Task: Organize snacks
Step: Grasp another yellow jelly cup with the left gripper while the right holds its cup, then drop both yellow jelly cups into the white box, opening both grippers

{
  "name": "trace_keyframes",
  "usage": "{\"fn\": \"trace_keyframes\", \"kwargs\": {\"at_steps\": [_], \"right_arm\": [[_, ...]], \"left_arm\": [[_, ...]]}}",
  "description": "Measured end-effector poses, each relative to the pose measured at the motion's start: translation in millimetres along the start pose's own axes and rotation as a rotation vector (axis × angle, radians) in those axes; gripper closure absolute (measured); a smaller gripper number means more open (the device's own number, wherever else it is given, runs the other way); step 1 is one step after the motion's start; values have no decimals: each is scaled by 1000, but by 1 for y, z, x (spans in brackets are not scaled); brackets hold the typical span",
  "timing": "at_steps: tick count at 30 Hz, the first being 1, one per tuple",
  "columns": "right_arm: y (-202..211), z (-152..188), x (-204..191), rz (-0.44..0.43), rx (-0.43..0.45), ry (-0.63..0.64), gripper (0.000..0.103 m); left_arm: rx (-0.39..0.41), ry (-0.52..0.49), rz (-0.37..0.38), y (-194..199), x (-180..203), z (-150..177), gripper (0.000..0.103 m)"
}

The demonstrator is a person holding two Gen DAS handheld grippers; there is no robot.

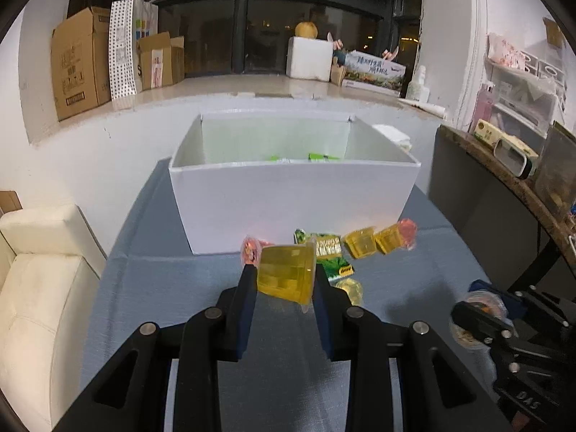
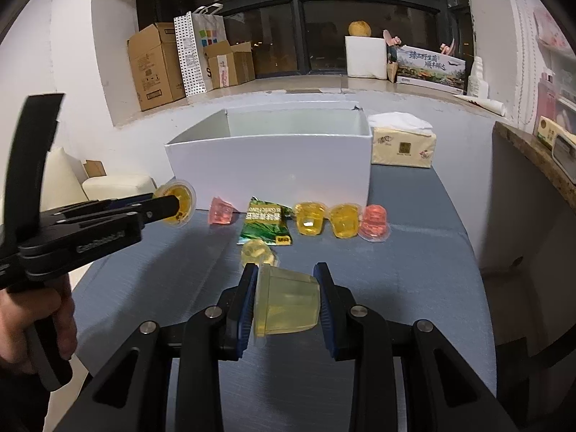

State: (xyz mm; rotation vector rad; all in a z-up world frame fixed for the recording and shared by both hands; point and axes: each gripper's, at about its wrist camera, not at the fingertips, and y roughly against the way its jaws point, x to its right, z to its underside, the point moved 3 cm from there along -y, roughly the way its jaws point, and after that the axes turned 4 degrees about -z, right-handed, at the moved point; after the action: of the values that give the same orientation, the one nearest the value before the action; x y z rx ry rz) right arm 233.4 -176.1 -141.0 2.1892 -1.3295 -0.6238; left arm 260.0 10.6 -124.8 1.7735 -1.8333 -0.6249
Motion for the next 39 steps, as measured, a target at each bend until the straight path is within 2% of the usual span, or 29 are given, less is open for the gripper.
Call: {"fn": "trace_keyframes", "kwargs": {"at_steps": [6,13,16,18,19,22,25,26,27,28,29,33,35,36,39], "right_arm": [[-3,-38,4,-33,41,-19,69],[-22,-113,21,-44,106,-44,69],[-44,-144,28,-36,129,-41,69],[-58,-157,33,-41,121,-61,69],[-67,-166,36,-60,128,-73,69],[-90,-180,43,-43,121,-86,69],[-114,-185,51,-29,80,-101,68],[-119,-185,53,-17,66,-95,55],[-122,-185,55,-2,63,-92,27],[-121,-184,57,11,75,-90,15],[-118,-183,60,29,97,-93,6],[-108,-175,65,14,115,-119,6],[-101,-171,62,25,120,-101,4],[-97,-170,60,23,119,-92,0],[-84,-165,50,27,122,-63,0]], "left_arm": [[49,0,7,11,-9,-32,69],[105,-18,4,-2,-19,-96,69],[104,-50,-7,-19,-21,-123,69],[100,-34,-6,-34,-27,-139,69],[93,-31,-2,-39,-28,-142,69],[75,-44,-7,-60,-31,-151,69],[21,-65,-17,-87,-32,-155,66],[20,-68,-39,-93,-33,-156,47],[21,-67,-58,-98,-35,-156,30],[21,-60,-57,-101,-37,-155,1],[35,-53,-52,-101,-39,-154,0],[26,-60,-44,-99,-40,-146,0],[26,-60,-44,-95,-39,-143,0],[30,-58,-46,-92,-39,-142,0],[27,-55,-28,-81,-36,-138,0]]}}
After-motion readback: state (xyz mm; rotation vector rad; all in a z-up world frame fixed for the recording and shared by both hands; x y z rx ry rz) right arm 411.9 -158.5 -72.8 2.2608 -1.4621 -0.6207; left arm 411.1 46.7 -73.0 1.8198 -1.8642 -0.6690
